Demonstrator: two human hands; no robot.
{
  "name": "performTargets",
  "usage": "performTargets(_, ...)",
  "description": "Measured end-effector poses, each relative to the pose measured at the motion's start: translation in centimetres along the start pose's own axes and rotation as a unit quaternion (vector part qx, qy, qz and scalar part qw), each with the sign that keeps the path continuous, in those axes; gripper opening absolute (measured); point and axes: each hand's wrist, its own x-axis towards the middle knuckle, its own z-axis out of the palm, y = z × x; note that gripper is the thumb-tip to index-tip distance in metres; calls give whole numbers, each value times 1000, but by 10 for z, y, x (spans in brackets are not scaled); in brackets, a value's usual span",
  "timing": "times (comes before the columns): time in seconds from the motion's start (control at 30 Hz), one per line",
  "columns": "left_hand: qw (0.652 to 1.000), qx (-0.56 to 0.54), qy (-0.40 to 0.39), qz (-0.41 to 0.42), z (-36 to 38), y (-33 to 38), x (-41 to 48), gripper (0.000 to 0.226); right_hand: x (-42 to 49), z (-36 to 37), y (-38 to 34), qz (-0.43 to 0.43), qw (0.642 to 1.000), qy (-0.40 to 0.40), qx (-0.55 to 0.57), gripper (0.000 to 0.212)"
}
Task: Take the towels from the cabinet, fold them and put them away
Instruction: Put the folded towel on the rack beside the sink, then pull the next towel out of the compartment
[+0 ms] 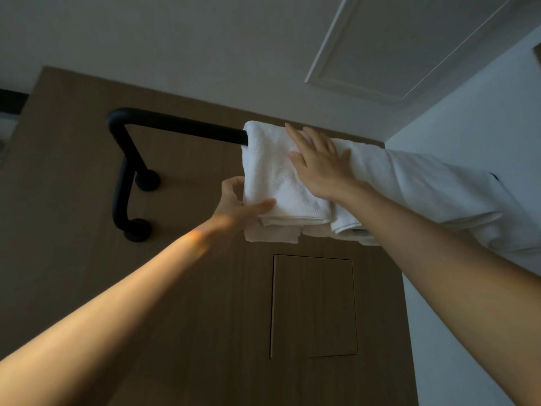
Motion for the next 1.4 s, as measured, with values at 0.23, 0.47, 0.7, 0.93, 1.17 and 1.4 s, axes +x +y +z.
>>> performTargets(0.23, 999, 37, 40, 5, -12, 15, -24, 64, -63, -17, -26, -4, 999, 14, 49, 52)
performTargets(0.47, 956, 270, 41, 104, -47, 18, -80, 51, -142, -26, -61, -9, 991, 50, 121, 49)
performTargets(0.7, 913, 389, 25, 118, -72, -6, -159, 42, -218, -15, -89, 2, 994, 15, 107, 48)
performTargets(0.93, 885, 455, -13, 96, -81, -31, -245, 44, -308, 4, -111, 21, 992, -79, 96, 45)
performTargets(1.17, 869, 490, -48, 42, -73, -71, -334, 44, -404, 25, -115, 52, 977, -167, 123, 44)
performTargets(1.4, 859, 504, -77, -55, -40, -100, -448, 46, -512, 26, -111, 63, 947, -268, 163, 43)
